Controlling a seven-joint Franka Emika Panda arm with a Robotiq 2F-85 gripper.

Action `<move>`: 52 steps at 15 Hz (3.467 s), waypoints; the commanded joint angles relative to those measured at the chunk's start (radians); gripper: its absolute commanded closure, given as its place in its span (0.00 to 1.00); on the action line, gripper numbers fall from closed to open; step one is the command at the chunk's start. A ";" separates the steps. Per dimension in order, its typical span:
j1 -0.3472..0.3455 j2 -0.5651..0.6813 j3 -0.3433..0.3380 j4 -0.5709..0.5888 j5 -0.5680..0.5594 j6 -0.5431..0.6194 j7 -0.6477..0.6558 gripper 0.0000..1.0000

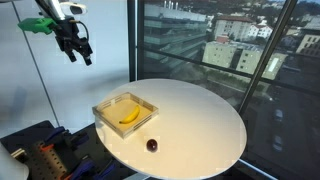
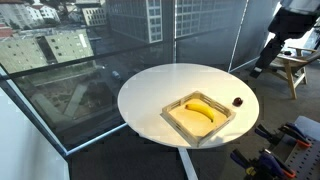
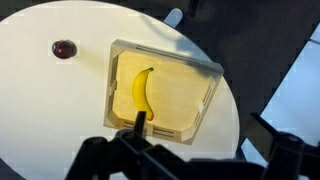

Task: Put the plum in the crate

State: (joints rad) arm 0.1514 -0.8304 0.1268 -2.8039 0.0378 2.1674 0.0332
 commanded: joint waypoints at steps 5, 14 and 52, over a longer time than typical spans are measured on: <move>-0.016 0.021 -0.078 0.010 0.011 0.031 -0.040 0.00; -0.045 0.059 -0.151 0.036 0.023 0.015 -0.060 0.00; -0.205 0.543 -0.327 0.219 0.081 0.184 -0.214 0.00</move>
State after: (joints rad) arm -0.0432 -0.3275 -0.1849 -2.6300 0.0773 2.3782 -0.1285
